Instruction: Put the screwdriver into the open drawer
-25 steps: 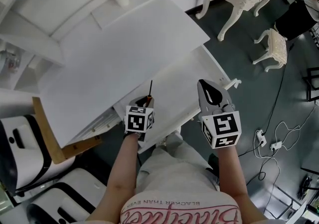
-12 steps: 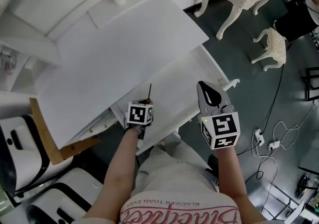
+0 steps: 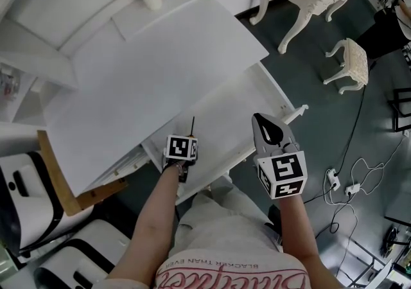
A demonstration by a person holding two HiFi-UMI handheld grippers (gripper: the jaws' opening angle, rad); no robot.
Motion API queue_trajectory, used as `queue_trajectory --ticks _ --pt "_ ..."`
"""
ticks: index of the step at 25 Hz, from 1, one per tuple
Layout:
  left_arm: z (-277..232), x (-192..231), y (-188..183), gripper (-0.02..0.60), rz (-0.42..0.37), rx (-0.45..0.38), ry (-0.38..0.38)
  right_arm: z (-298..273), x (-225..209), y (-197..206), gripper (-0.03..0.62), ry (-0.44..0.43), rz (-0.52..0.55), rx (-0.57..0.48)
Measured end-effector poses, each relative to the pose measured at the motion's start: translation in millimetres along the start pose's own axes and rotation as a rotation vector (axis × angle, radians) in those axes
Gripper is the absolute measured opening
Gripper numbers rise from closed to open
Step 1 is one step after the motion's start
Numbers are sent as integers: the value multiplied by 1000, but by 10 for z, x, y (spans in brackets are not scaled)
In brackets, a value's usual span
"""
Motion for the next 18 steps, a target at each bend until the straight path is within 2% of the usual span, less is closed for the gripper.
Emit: queue_trajectory --ticks 3,10,18 --pt "-75 1 -23 89 16 18 23 -20 -8 1 2 -9 -5 6" --pt "-180 39 -61 93 27 59 -13 -33 -10 9 2 -21 -3 23" --pt "-230 38 -86 98 47 61 -28 -50 64 7 2 -63 -6 30"
Point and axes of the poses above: the fingertips, and each gripper's own axes: z backward along the fingers, x to its left, y out of its underside, the point moved 9 cm from there along z, backward along the fingers, and after that the axes turned 6 degrees about y, right-handed, at the moved point
